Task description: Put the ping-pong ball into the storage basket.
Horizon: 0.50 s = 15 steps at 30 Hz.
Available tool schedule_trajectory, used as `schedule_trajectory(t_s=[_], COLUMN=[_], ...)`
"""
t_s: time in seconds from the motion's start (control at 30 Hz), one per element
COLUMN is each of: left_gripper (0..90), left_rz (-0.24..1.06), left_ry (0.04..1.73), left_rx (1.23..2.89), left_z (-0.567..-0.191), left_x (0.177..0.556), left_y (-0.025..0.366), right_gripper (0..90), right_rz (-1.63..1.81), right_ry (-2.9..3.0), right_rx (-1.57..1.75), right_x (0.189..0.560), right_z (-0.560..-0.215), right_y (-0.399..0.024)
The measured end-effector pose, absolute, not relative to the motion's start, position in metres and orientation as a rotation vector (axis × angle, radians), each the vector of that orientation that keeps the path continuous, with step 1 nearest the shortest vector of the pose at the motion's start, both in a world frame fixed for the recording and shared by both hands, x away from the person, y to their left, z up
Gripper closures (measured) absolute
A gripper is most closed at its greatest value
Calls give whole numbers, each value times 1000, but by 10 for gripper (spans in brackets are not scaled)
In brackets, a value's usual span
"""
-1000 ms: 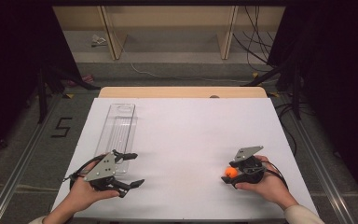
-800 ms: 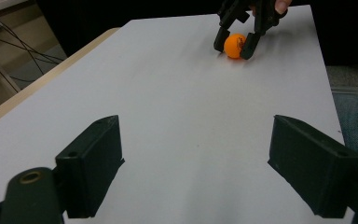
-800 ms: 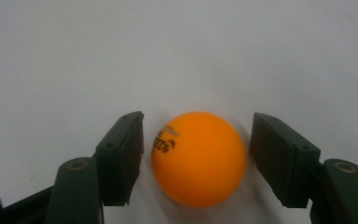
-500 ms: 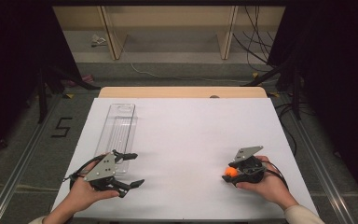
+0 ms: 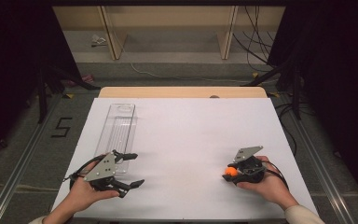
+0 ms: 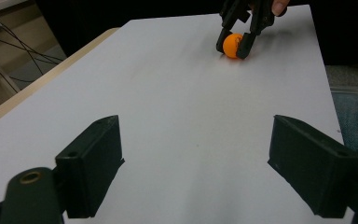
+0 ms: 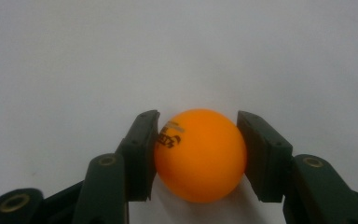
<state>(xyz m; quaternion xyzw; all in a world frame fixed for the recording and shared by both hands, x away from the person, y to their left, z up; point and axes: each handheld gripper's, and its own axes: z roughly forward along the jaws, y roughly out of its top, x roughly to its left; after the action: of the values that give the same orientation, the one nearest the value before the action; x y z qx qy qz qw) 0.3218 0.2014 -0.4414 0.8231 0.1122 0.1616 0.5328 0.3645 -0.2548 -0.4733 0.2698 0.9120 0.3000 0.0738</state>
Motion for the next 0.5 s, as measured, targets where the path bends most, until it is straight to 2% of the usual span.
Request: schedule_trajectory(t_s=[0.5], left_gripper=[169], left_rz=[386], left_ry=[266], left_rx=[1962], left_z=[-441], left_x=[322], left_y=[201], right_gripper=[512], right_rz=[922], right_ry=[2722], right_rx=[800], right_x=[363], right_z=[-469], right_y=[-254])
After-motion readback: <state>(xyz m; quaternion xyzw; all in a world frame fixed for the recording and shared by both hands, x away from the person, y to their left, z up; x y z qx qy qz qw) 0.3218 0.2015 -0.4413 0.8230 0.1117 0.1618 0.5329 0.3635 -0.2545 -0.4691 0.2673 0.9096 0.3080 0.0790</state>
